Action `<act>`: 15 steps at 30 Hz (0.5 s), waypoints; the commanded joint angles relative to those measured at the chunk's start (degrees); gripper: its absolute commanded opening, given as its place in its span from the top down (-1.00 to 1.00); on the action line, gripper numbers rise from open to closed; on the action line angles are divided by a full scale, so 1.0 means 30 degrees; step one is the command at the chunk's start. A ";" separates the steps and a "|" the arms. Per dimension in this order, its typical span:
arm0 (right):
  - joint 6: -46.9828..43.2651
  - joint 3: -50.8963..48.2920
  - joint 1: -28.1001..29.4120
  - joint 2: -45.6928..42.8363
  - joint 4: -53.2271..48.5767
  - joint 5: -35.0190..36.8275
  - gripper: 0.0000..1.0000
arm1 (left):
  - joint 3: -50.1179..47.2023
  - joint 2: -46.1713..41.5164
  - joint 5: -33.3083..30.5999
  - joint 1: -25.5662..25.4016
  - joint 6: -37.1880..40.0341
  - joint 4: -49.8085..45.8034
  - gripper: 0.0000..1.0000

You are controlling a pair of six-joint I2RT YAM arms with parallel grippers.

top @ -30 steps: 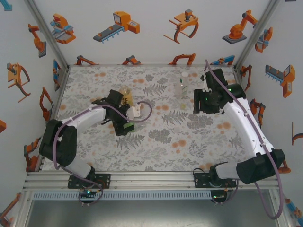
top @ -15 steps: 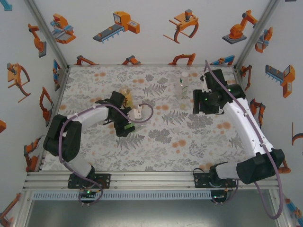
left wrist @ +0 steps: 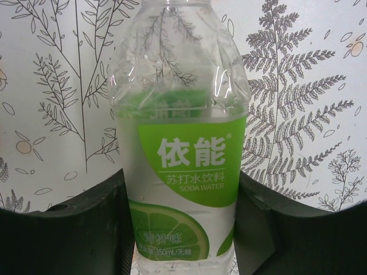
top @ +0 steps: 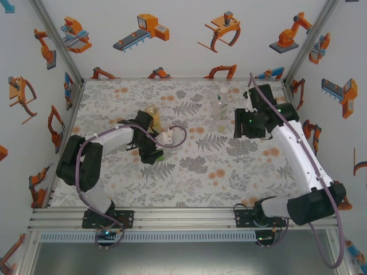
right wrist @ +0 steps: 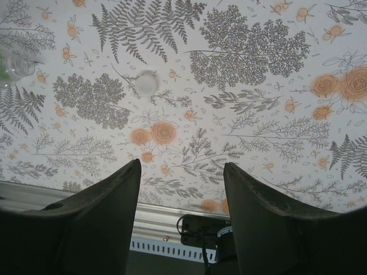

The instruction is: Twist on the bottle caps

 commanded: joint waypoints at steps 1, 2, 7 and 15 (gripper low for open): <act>0.0115 0.0198 -0.0055 -0.0714 -0.0027 -0.0260 -0.11 | 0.0260 -0.0732 0.0784 0.0051 -0.0045 -0.0756 0.14; 0.0144 0.0249 -0.0055 -0.0847 -0.0018 -0.0316 -0.11 | 0.0260 -0.0984 0.0862 0.0051 -0.0270 -0.0754 0.14; 0.0279 0.0193 -0.0040 -0.1745 0.0449 -0.1011 -0.11 | -0.0147 -0.2908 0.1833 0.0054 -0.1712 -0.0206 0.14; 0.0587 -0.0863 -0.0048 -0.3794 0.3160 -0.3547 -0.11 | -0.1249 -0.7382 0.4515 0.0051 -0.5729 0.3090 0.14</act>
